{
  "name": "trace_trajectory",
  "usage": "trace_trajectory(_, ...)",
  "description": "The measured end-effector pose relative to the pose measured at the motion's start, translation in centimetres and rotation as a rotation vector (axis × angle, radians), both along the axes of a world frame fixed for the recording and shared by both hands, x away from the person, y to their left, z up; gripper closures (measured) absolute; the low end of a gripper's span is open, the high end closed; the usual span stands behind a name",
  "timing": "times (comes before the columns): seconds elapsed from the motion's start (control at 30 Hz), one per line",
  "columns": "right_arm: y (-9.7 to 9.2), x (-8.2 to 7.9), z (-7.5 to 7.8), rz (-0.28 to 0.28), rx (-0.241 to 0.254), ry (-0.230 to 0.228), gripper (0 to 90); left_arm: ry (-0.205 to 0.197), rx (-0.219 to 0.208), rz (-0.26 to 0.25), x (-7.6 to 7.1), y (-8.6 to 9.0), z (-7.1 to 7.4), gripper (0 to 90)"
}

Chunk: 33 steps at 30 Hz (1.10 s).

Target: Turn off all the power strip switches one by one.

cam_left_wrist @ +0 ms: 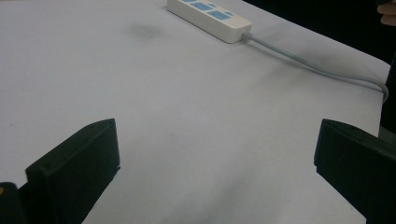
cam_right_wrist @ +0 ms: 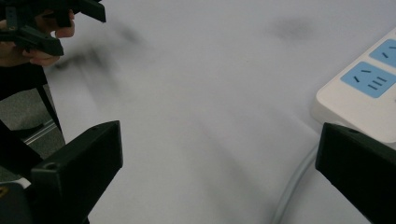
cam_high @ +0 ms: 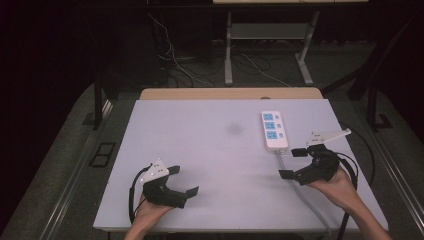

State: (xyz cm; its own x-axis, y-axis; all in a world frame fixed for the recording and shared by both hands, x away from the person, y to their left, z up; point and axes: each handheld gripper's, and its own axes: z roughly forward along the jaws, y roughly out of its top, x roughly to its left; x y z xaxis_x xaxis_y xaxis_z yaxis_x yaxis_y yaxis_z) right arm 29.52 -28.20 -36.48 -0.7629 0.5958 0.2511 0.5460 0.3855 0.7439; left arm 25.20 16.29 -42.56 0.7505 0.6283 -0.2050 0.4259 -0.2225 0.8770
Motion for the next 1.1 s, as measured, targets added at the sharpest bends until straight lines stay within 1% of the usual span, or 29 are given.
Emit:
trace_trajectory(0.27, 0.0, 1.2, 1.0, -0.002, -0.021, -0.012, 0.6, 0.003, 0.0, -0.003, 0.0, -0.1, 0.0, 0.0)
trace_trajectory(0.3, 0.0, 1.7, 1.3, -0.007, -0.035, -0.014, 0.6, 0.002, 0.0, -0.003, 0.0, 0.0, 0.0, 0.0)
trace_trajectory(0.47, -0.1, 2.6, 1.6, -0.015, -0.052, -0.012, 0.6, 0.002, -0.002, -0.007, 0.0, -0.1, 0.0, 0.0)
trace_trajectory(0.6, -0.2, 3.1, 1.8, -0.019, -0.059, -0.013, 0.6, 0.004, -0.002, -0.007, 0.1, -0.1, 0.0, 0.0)
trace_trajectory(0.7, -0.2, 3.8, 2.1, -0.024, -0.076, -0.015, 0.6, 0.005, -0.001, -0.006, 0.1, -0.1, -0.1, 0.0)
trace_trajectory(0.73, -0.2, 3.8, 2.1, -0.024, -0.076, -0.015, 0.6, 0.004, -0.002, -0.006, 0.1, -0.1, -0.1, 0.0)
trace_trajectory(0.9, -0.3, 5.0, 2.6, -0.029, -0.096, -0.015, 0.6, 0.005, -0.005, -0.005, 0.1, 0.0, 0.0, 0.0)
trace_trajectory(1.1, -0.3, 6.0, 2.7, -0.034, -0.115, -0.009, 0.6, 0.008, 0.001, -0.009, 0.1, 0.0, -0.1, 0.0)
